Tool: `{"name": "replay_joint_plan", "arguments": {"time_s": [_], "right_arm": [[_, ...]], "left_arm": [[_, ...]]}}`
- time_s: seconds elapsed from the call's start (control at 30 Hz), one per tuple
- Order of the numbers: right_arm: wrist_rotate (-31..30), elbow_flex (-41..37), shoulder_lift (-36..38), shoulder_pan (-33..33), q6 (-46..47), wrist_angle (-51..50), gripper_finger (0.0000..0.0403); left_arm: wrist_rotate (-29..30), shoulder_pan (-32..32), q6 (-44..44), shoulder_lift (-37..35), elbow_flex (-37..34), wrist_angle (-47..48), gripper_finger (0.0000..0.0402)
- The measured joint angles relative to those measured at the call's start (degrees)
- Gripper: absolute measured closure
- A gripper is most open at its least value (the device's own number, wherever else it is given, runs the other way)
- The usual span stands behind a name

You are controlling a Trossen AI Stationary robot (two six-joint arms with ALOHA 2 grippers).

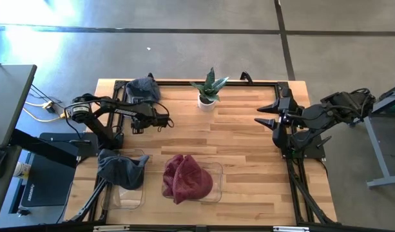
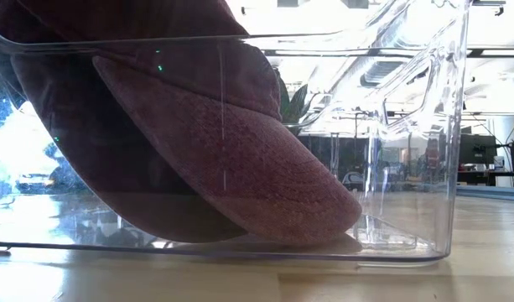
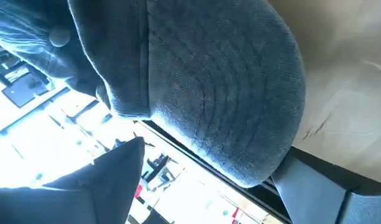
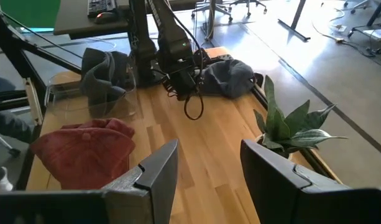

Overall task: Pick & Place hat
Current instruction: Put the blue cap into the left transparent bin

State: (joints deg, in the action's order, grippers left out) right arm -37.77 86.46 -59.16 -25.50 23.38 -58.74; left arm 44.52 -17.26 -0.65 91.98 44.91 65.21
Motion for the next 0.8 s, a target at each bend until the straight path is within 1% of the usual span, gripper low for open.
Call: {"name": "replay_joint_plan", "arguments": {"time_s": [0.1,0.17,0.23,0.37,0.5,0.53,0.57,0.67,0.73,0.8], "right_arm": [[0.01,0.00,0.00,0.00,0.00,0.00,0.0233],[-0.09,0.00,0.00,0.00,0.00,0.00,0.0233],[-0.16,0.00,0.00,0.00,0.17,0.00,0.0233],[-0.85,0.00,0.00,0.00,0.20,0.00,0.0233],[-1.66,0.00,-0.01,0.00,0.20,0.00,0.0233],[-1.74,0.00,0.00,0.00,0.20,-0.01,0.0233],[-1.73,0.00,0.00,0.00,0.20,-0.02,0.0233],[-1.74,0.00,-0.02,0.00,-0.03,-0.02,0.0233],[-1.74,0.00,-0.02,0.00,-0.20,-0.02,0.0233],[-1.72,0.00,-0.02,0.00,-0.30,-0.02,0.0233]], "left_arm": [[0.70,0.00,0.43,0.00,0.00,-0.02,0.0094],[2.26,0.00,2.07,0.00,0.00,0.61,0.0119],[3.52,0.00,3.73,0.00,0.00,1.57,0.0152],[3.95,0.00,7.01,0.00,0.09,4.32,0.0242],[4.60,0.00,10.16,-0.13,1.79,9.50,0.0354],[5.21,0.00,10.38,-0.68,2.53,10.34,0.0375],[5.43,0.00,10.93,-1.25,3.66,11.62,0.0386],[5.77,0.00,14.92,-2.98,8.25,16.16,0.0381],[5.47,0.00,17.63,-4.38,13.34,20.53,0.0386],[3.77,0.00,20.30,-5.49,19.36,24.44,0.0396]]}}
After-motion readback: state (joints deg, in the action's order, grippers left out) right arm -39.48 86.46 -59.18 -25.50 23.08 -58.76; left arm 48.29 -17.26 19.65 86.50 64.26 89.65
